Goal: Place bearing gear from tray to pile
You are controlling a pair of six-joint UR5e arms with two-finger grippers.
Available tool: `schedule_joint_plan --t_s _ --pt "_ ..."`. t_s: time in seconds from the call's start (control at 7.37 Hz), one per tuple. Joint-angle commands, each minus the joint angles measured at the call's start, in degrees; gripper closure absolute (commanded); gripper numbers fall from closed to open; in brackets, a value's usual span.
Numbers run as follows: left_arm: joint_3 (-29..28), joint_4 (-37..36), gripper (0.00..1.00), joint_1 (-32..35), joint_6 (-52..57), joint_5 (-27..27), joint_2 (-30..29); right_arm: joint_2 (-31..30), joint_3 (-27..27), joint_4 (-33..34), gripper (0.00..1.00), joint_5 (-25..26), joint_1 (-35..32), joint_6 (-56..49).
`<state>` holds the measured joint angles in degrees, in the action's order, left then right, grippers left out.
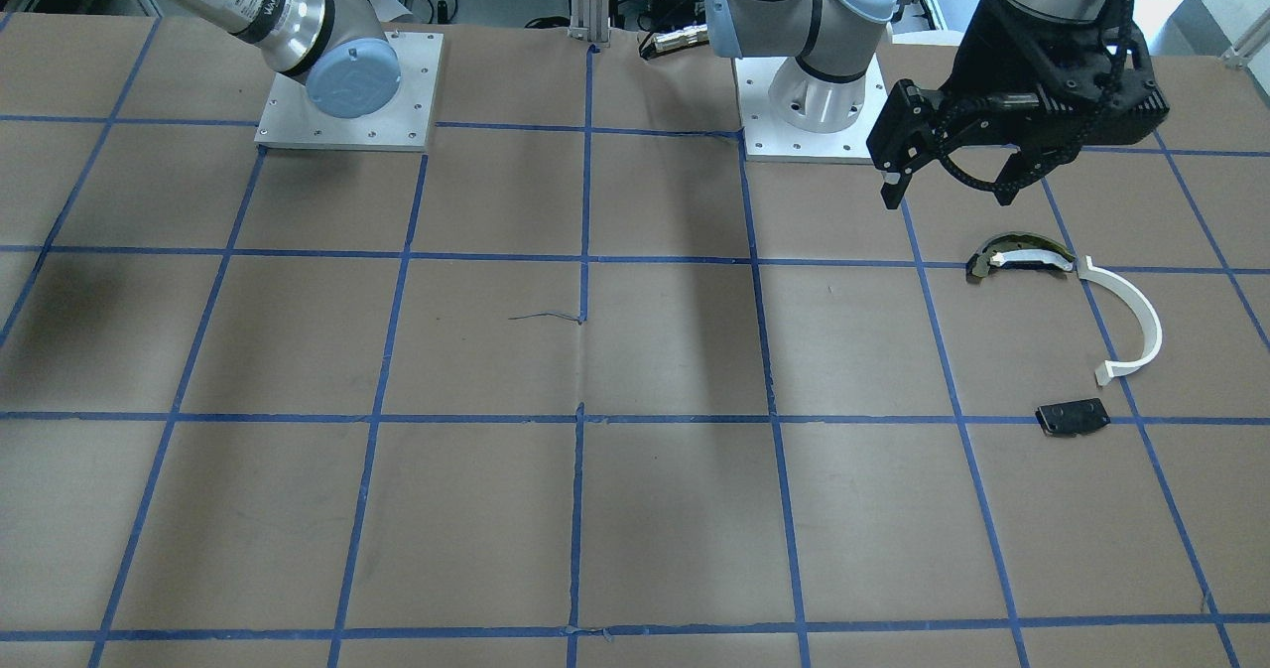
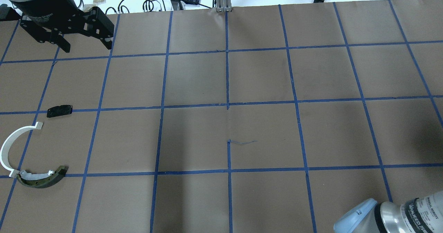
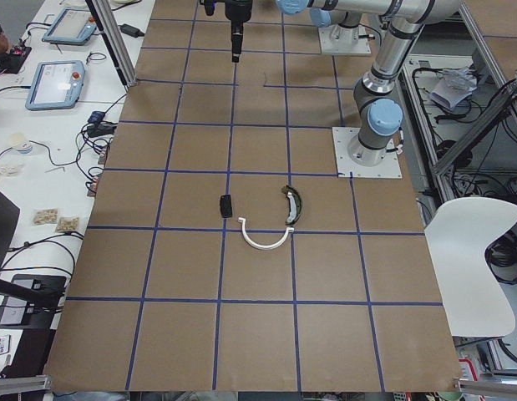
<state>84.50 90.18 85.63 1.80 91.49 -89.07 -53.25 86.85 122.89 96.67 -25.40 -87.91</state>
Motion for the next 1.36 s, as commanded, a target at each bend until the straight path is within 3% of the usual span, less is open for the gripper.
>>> schedule_joint_plan --t_s 0.0,0.41,0.68,0.95,1.22 --pt "-0.1 0.0 0.00 0.0 0.0 0.0 0.0 0.0 0.0 -0.1 0.91 0.0 0.0 -0.1" --pt "0.0 0.0 0.00 -0.1 0.0 0.1 0.0 -0.9 -0.3 -1.1 0.94 0.7 -0.1 0.9" --pt "0.0 0.0 0.00 0.0 0.0 0.0 0.1 -8.2 -0.2 -7.4 0.94 0.4 -2.7 6.3" --pt "0.4 0.0 0.00 -0.1 0.0 0.0 -0.5 -15.6 -0.2 -17.5 0.93 -0.7 -11.3 15.9" --pt "-0.7 -2.5 0.00 -0.5 1.5 0.1 -1.5 -21.6 -0.6 -21.4 0.92 0.1 -25.5 31.3"
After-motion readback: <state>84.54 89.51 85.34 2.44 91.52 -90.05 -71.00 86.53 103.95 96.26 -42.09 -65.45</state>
